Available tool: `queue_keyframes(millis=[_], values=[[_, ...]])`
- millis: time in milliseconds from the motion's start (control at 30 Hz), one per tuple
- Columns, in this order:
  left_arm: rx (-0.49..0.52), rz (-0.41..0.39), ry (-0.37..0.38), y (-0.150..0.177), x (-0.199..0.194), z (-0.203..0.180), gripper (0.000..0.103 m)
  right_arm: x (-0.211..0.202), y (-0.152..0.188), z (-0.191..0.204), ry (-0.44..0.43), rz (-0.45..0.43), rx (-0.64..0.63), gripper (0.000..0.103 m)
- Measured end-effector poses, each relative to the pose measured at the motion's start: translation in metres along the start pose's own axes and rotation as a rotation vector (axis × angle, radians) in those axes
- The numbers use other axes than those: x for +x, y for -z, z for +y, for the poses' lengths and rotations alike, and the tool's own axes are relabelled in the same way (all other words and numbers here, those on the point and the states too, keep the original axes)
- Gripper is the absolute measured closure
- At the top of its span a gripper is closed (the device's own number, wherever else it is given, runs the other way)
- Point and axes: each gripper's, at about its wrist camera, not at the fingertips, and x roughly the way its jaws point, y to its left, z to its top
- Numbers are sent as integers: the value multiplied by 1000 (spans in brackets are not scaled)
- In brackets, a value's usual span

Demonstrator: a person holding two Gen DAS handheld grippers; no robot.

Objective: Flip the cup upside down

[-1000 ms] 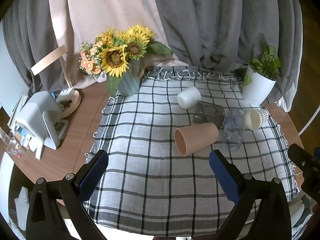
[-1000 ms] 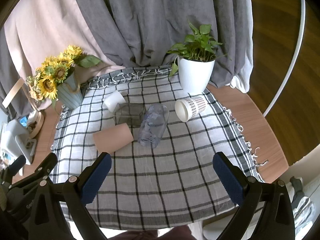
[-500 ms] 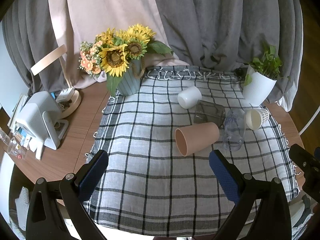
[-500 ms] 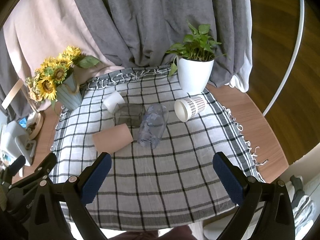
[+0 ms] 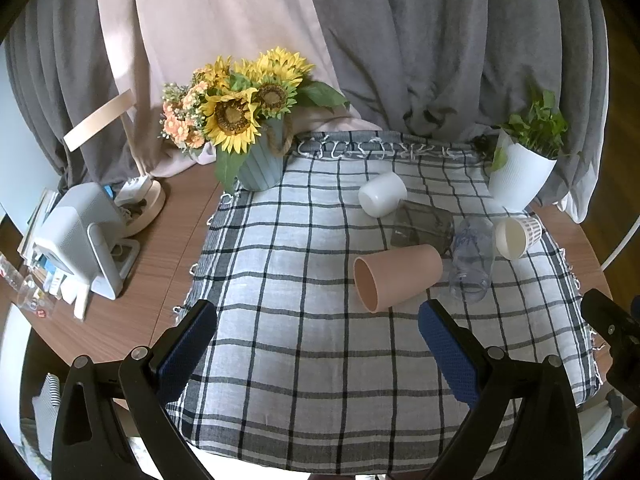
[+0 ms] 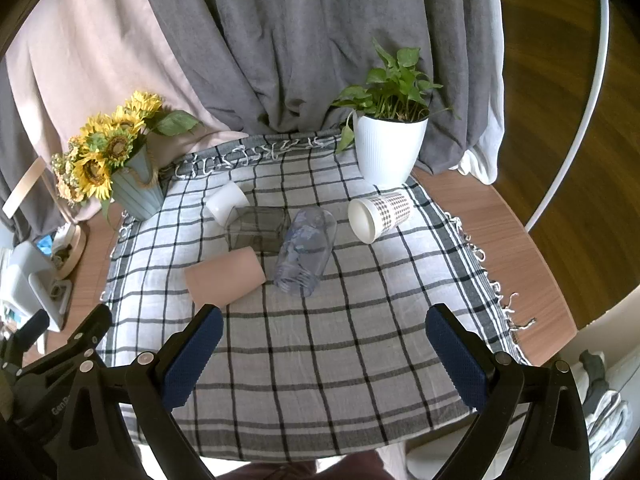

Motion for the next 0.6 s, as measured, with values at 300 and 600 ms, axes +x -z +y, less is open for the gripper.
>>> queue_keyframes(millis=[300, 600], values=[[2, 1, 2, -1, 0, 0, 0, 1, -1, 0, 0, 0, 0, 1], [2, 2, 2, -2, 0, 0, 0, 1, -2, 1, 1, 2, 0, 1]])
